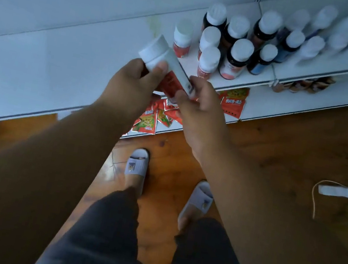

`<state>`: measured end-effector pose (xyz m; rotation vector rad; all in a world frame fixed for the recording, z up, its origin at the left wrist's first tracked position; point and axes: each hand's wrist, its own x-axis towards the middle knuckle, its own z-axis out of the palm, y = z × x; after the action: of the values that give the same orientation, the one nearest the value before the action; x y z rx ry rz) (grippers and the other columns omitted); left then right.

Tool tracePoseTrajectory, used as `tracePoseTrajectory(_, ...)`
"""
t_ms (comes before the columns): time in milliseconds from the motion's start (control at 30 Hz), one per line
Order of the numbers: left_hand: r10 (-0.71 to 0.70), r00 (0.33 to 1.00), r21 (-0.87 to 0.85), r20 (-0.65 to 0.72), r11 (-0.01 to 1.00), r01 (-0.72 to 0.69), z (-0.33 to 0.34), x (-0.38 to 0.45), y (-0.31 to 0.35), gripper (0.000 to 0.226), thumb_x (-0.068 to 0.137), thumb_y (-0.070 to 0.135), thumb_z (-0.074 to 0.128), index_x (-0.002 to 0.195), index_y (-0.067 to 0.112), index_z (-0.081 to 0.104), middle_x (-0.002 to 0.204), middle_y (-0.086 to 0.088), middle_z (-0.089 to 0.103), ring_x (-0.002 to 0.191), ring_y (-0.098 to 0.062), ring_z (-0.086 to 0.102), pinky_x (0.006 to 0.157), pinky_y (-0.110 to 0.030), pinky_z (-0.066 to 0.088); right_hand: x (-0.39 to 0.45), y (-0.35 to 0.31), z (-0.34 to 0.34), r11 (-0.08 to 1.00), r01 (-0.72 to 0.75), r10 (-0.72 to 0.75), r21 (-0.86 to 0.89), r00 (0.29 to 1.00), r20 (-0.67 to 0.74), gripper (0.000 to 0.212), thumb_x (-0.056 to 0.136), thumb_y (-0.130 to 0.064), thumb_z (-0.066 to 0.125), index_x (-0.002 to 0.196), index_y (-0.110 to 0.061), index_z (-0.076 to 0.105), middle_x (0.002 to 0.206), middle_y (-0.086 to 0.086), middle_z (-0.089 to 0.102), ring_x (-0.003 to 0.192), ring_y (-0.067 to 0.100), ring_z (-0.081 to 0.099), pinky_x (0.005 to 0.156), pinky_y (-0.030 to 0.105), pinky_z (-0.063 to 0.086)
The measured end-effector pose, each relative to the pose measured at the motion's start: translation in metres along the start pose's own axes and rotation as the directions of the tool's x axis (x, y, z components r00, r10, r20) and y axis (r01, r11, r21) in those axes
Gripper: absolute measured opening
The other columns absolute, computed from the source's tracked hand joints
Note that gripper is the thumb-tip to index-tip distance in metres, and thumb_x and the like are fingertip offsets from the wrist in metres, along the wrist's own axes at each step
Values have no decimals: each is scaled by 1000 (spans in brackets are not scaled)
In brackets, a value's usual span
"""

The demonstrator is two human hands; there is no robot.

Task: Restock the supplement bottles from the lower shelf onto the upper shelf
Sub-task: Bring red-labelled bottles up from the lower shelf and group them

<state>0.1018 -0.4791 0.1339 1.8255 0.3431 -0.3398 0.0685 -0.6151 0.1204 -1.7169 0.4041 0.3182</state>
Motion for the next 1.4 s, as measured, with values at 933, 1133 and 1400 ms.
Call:
tracePoseTrajectory(933,399,896,-553,195,799,-235,-52,-92,310,36,87,18,64,120,7,54,97,-15,71,90,-28,70,78,-33,56,-105,-286,-118,968,227,-233,112,971,47,30,93,-52,58,119,-38,54,100,-9,73,92,20,73,85,60,56)
tracePoseTrajectory(1133,373,927,-222,41,908,-356,-49,-38,332,34,88,5,70,115,22,58,100,-7,73,91,-20,72,85,-37,58,-41,-324,-133,918,320,-319,-236,947,42,30,96,-33,60,126,-35,55,116,-14,66,103,5,62,84,23,50)
tracePoseTrajectory(1400,368,914,99,-169,929,-356,-17,25,337,46,84,17,77,118,34,53,100,15,65,94,-2,66,77,-24,56,67,-351,-147,763,443,-390,-471,896,211,34,85,-35,74,113,-25,58,104,-10,66,91,8,63,77,26,48)
